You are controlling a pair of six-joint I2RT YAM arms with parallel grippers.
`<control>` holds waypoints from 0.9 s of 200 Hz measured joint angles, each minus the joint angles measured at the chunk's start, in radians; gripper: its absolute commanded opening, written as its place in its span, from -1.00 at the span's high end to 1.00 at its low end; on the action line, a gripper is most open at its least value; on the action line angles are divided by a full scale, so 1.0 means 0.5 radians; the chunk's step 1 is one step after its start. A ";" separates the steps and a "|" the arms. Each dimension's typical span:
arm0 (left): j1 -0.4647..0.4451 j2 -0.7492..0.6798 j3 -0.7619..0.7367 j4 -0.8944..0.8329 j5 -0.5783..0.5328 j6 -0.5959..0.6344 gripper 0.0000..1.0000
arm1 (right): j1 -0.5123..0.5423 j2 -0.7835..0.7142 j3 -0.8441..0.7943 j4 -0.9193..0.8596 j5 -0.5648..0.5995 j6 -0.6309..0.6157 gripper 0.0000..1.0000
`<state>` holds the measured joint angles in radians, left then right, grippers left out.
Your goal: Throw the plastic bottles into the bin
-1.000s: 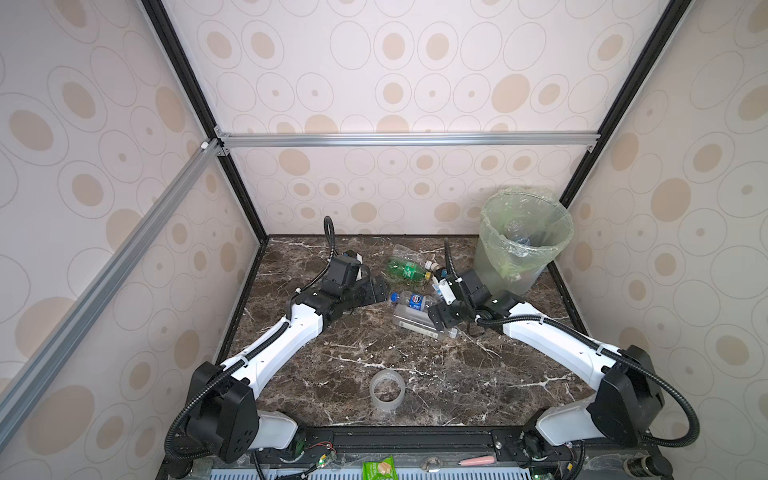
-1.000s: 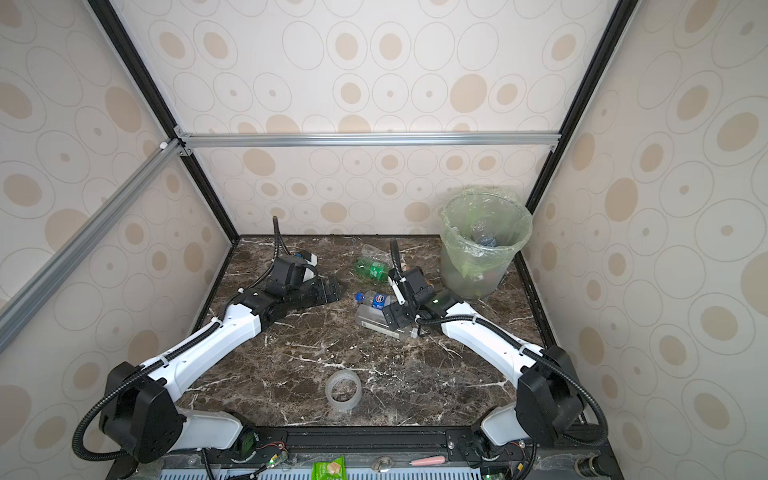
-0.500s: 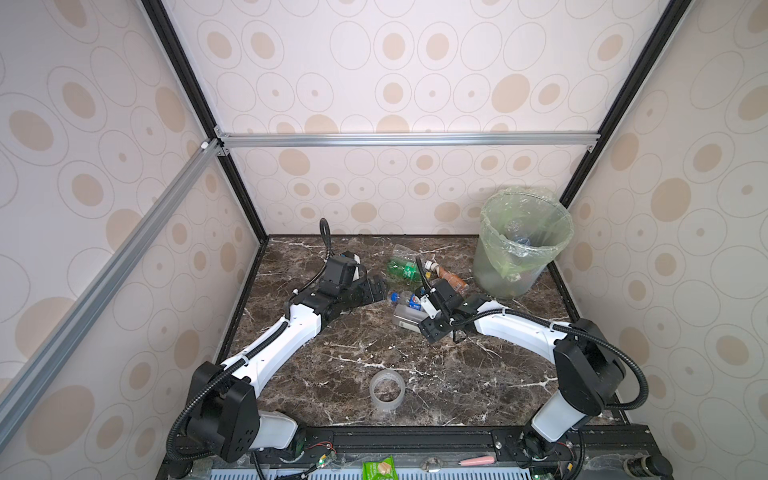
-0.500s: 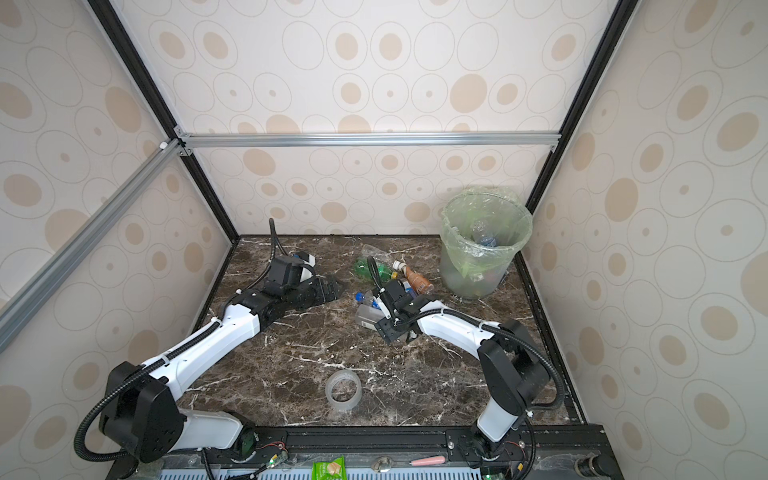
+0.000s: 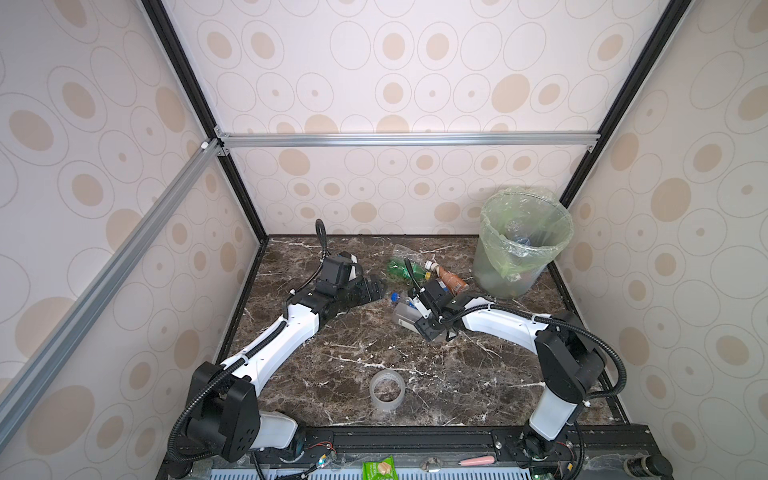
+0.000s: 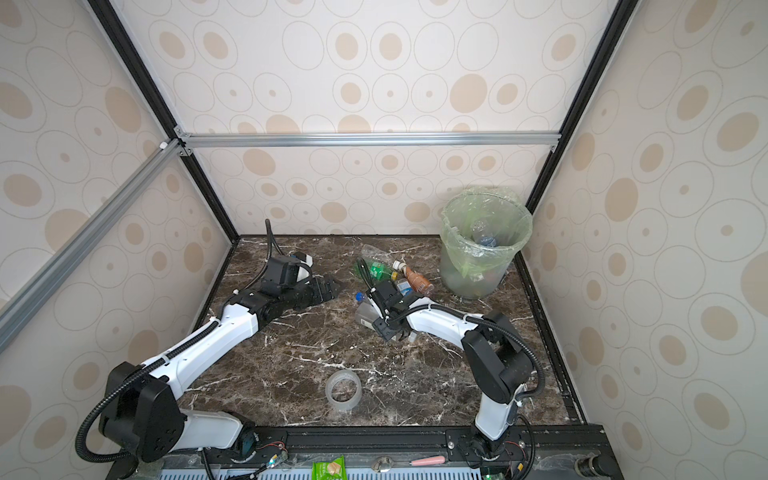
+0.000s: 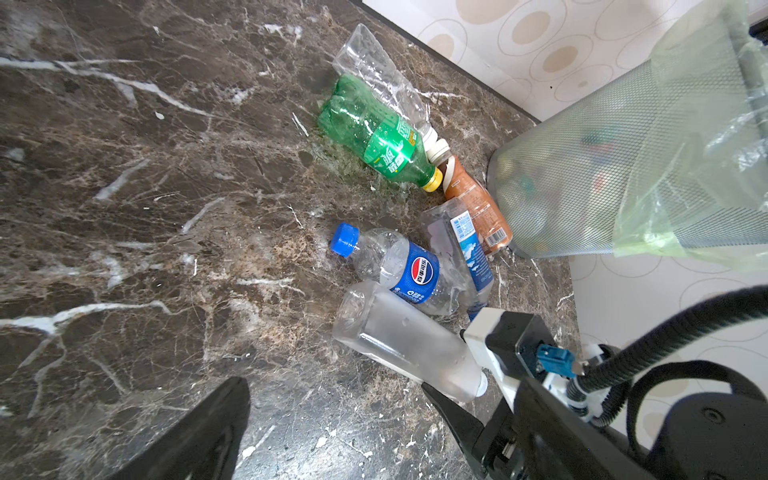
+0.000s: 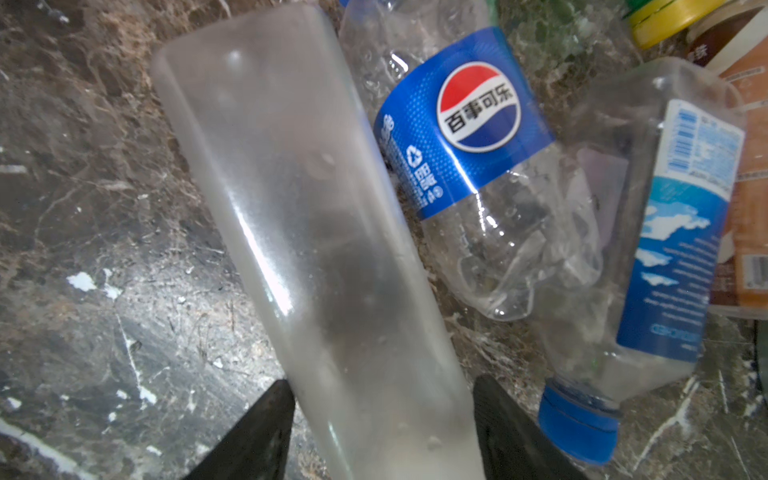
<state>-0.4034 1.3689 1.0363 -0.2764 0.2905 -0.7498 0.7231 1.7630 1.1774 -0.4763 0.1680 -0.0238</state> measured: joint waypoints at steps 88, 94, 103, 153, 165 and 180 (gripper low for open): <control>0.127 -0.025 -0.134 0.054 0.097 -0.047 -0.98 | 0.123 0.175 0.186 -0.020 0.053 -0.104 -0.30; 0.145 -0.037 -0.156 0.059 0.111 -0.055 -0.98 | 0.130 0.191 0.205 -0.021 0.054 -0.109 -0.30; 0.176 -0.060 -0.188 0.063 0.135 -0.072 -0.98 | 0.143 0.220 0.243 -0.022 0.049 -0.122 -0.30; 0.359 -0.187 -0.340 0.135 0.262 -0.179 -0.98 | 0.195 0.427 0.523 -0.027 -0.014 -0.181 -0.28; 0.398 -0.204 -0.378 0.156 0.295 -0.210 -0.98 | 0.204 0.482 0.605 -0.037 -0.040 -0.186 -0.30; 0.439 -0.210 -0.420 0.170 0.345 -0.251 -0.98 | 0.211 0.542 0.701 -0.043 -0.071 -0.192 -0.36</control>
<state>-0.1837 1.2640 0.8265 -0.1913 0.4629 -0.8753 0.8288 2.0338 1.5280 -0.4976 0.1326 -0.1200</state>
